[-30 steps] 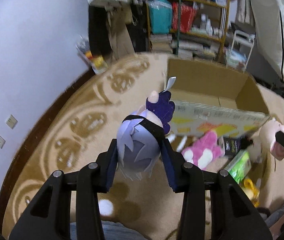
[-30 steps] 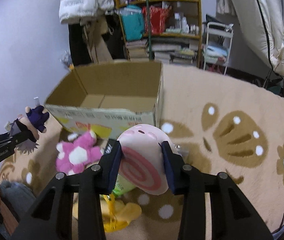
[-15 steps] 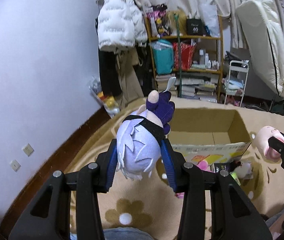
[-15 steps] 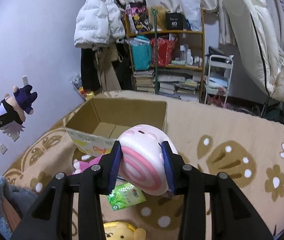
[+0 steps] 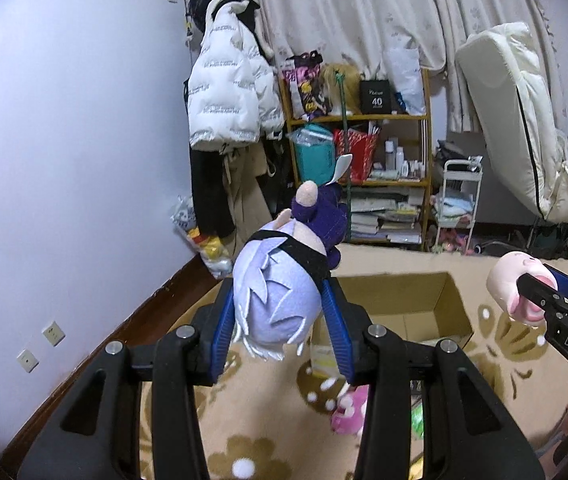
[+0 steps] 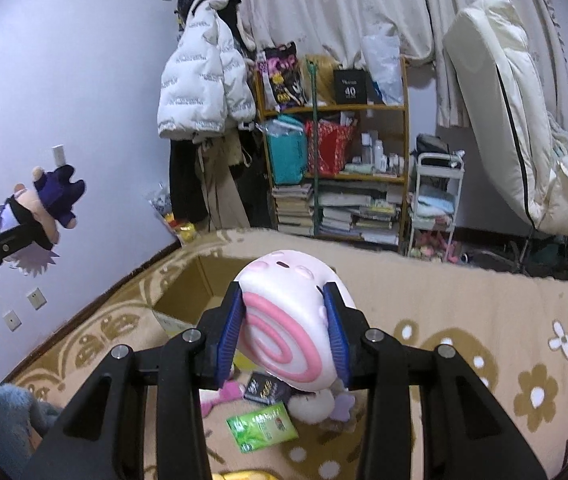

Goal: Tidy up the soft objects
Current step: 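Carry the doll and swirl roll over the box with both tools and release them inside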

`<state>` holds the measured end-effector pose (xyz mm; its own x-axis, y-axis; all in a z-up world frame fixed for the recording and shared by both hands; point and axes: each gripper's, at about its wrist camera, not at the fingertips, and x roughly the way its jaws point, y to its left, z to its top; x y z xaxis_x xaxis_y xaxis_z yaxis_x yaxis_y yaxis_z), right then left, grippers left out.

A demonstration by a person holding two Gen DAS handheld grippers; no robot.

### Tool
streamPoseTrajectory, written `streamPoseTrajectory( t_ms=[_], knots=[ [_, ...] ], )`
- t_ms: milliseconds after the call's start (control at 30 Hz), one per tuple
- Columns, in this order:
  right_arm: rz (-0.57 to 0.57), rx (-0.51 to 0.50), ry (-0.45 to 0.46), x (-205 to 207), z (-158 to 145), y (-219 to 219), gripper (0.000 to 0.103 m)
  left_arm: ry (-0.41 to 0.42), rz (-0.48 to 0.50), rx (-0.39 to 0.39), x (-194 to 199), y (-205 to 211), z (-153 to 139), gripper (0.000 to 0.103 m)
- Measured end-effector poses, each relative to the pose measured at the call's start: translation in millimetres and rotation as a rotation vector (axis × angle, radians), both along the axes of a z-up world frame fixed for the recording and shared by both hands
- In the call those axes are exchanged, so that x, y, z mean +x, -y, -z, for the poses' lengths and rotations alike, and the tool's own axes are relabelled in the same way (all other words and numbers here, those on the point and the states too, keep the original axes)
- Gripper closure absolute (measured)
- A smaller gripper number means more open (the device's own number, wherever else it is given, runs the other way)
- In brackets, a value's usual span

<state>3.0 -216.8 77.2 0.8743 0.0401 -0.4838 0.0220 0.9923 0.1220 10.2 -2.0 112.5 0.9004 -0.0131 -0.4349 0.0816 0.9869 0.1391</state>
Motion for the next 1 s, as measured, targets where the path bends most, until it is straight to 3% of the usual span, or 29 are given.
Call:
streamPoseTrajectory(
  t_ms=[267,400,800,1000],
  knots=[
    [-0.012,-0.028,0.037,28.3,-13.4,2.3,0.061,-0.014,0.012,-0.034,45.0,16.5,10.7,0.061],
    [-0.022,-0.019,0.016,49.6,-0.2,7.5,0.061,-0.038,0.035,-0.042,62.3,18.5,32.6,0.061],
    [-0.085,-0.009,-0.036,95.7,51.0,12.9,0.059,-0.048,0.128,0.095,89.5,57.4,95.7,0.061],
    [-0.124,0.012,-0.073,110.9,69.2,9.2,0.058,-0.137,0.143,0.091,107.2,65.6,122.9,0.061]
  ],
)
